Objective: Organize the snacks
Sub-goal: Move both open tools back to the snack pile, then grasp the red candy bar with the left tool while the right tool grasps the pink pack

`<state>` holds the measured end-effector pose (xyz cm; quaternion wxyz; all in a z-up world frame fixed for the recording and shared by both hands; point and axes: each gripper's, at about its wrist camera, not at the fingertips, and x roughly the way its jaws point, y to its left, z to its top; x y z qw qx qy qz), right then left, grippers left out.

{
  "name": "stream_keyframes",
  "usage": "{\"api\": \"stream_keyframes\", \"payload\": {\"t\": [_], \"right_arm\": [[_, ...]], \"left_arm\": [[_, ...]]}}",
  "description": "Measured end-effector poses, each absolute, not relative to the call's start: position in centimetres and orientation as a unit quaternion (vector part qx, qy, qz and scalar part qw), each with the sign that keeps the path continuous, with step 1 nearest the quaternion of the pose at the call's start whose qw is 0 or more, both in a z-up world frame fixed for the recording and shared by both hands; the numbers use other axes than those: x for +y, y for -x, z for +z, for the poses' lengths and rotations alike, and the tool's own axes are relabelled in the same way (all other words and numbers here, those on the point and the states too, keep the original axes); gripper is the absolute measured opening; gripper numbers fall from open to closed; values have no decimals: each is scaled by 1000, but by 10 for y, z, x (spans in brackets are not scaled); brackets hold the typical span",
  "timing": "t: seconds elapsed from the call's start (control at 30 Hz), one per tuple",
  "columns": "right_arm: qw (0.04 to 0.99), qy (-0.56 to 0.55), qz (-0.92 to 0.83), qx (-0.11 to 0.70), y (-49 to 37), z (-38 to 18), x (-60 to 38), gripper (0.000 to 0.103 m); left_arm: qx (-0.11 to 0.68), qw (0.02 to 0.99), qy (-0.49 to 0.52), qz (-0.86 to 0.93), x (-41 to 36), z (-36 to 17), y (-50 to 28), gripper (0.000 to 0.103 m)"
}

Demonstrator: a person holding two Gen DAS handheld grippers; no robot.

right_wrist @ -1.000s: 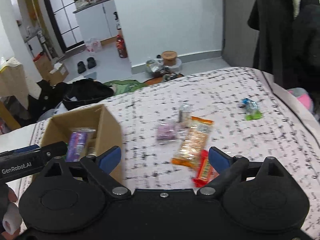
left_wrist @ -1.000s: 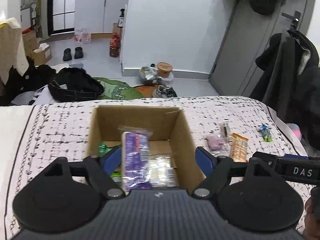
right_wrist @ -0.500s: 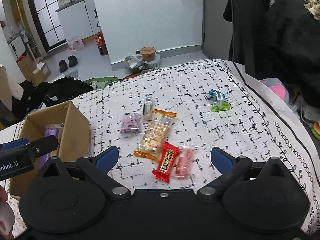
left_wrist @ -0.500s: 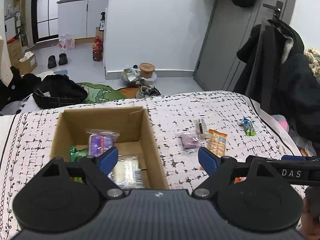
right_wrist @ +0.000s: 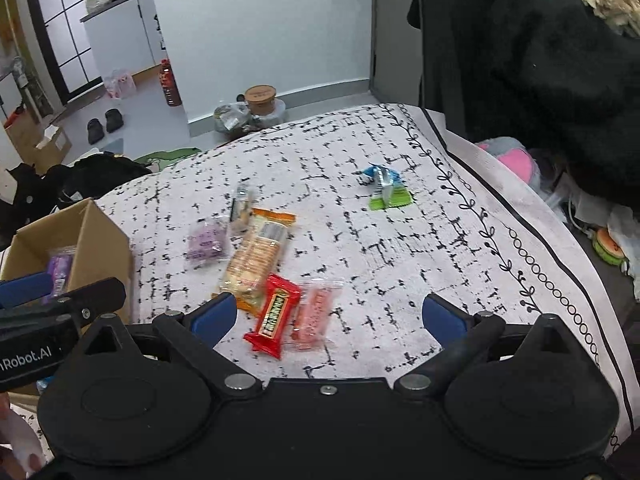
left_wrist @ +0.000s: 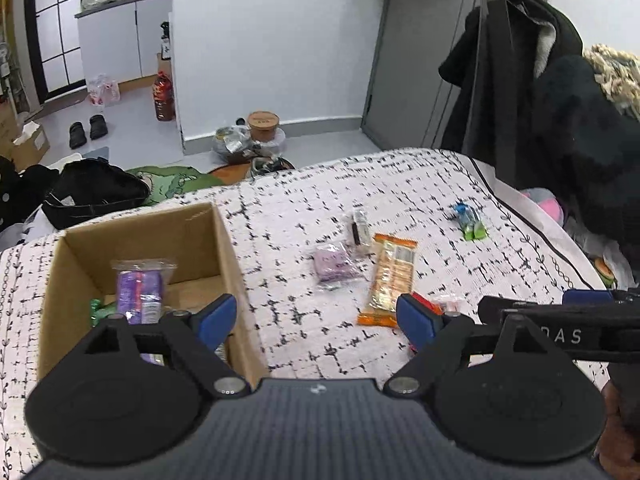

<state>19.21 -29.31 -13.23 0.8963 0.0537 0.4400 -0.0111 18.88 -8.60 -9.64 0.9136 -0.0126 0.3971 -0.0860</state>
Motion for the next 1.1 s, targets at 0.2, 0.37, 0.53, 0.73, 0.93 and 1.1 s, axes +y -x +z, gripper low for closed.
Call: {"api": "stream_keyframes", "payload": {"t": [0.2, 0.37, 0.53, 0.73, 0.93, 1.1], "right_arm": [[890, -67, -11, 451, -199, -144, -306, 100], [884, -87, -1, 458, -203, -152, -318, 92], [874, -110, 15, 473, -212, -162, -328, 82], [863, -128, 24, 488, -222, -172, -339, 67], [851, -147, 36, 502, -232, -183, -347, 56], [843, -163, 38, 512, -240, -189, -352, 52]], "left_arm": [[407, 909, 14, -93, -98, -105, -196, 85], [424, 897, 34, -121, -108, -114, -203, 83], [435, 890, 32, -133, -121, -123, -210, 74], [454, 878, 31, -146, -136, -140, -219, 59], [473, 868, 35, -150, -150, -156, -226, 48], [482, 863, 22, -151, -160, -167, -231, 40]]}}
